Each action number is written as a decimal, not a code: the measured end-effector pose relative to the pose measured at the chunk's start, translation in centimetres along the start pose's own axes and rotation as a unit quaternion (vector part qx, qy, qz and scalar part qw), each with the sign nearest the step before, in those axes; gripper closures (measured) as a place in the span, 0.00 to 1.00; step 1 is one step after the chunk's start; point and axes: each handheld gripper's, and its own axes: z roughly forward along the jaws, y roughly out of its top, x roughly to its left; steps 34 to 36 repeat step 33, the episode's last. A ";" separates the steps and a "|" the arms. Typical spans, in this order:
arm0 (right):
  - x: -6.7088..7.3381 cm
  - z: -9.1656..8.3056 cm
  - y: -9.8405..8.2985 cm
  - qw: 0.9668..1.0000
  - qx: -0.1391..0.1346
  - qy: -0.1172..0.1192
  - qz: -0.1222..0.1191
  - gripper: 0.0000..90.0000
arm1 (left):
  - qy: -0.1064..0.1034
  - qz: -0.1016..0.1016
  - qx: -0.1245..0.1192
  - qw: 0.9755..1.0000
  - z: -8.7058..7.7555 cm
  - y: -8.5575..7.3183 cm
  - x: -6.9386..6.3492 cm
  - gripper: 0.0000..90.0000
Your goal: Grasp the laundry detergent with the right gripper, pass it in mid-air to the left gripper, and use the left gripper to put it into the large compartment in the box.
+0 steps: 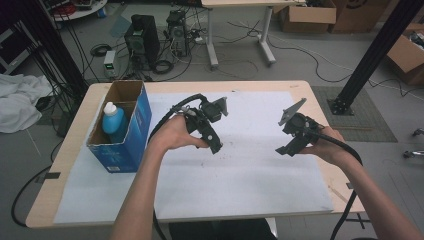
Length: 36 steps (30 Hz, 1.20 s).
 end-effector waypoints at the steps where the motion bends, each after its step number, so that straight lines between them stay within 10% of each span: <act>1: 0.0 0.0 0.0 1.000 0.000 0.000 -0.001 0.22 | -0.003 0.001 0.000 1.000 0.1 0.0 0.0 0.00; 36: 0.1 0.1 -0.1 1.000 0.004 0.000 0.002 0.22 | -0.009 0.002 0.011 1.000 1.2 -0.7 -0.2 0.00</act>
